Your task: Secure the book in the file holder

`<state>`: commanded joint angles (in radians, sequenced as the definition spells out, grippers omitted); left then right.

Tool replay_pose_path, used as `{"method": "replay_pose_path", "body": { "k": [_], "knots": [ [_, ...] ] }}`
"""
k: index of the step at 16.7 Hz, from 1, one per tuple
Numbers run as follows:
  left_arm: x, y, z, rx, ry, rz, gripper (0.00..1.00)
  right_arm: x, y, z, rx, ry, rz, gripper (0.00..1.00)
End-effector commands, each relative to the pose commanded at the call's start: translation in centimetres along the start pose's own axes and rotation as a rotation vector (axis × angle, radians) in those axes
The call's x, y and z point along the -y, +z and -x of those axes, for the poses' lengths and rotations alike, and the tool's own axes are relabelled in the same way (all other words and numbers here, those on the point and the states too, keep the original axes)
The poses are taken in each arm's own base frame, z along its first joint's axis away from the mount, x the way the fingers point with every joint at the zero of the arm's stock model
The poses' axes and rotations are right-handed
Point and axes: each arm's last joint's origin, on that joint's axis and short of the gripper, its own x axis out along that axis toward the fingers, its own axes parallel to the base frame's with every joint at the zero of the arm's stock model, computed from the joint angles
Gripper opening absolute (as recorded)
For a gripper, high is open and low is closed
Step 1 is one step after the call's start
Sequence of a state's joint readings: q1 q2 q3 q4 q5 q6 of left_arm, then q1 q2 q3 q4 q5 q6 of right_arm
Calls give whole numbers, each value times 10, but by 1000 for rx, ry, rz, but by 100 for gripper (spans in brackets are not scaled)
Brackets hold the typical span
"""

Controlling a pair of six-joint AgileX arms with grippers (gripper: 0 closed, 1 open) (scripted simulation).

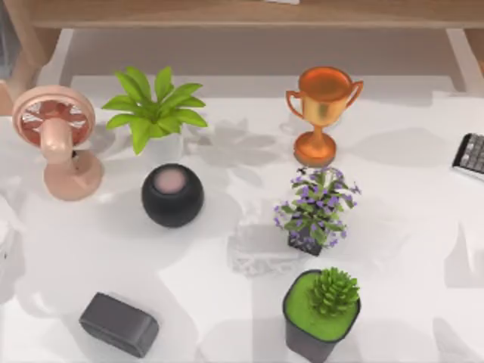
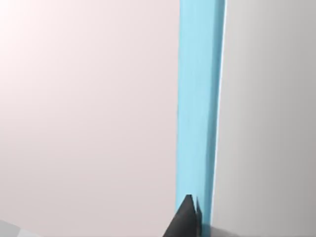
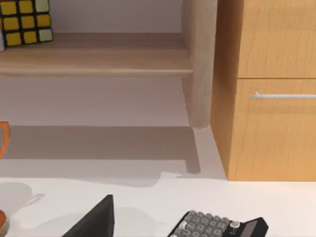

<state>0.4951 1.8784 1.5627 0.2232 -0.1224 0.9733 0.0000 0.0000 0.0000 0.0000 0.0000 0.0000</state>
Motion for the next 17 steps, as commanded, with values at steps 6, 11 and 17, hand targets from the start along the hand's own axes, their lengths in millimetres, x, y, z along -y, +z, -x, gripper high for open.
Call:
{"method": "replay_pose_path", "body": {
  "k": [6, 11, 17],
  "knots": [
    [64, -140, 19, -22, -252, -363, 0, 0, 0, 0, 0, 0, 0, 100],
    [110, -128, 44, 321, -325, -592, 0, 0, 0, 0, 0, 0, 0, 100],
    [152, -93, 51, 597, -356, -690, 0, 0, 0, 0, 0, 0, 0, 100]
  ]
}}
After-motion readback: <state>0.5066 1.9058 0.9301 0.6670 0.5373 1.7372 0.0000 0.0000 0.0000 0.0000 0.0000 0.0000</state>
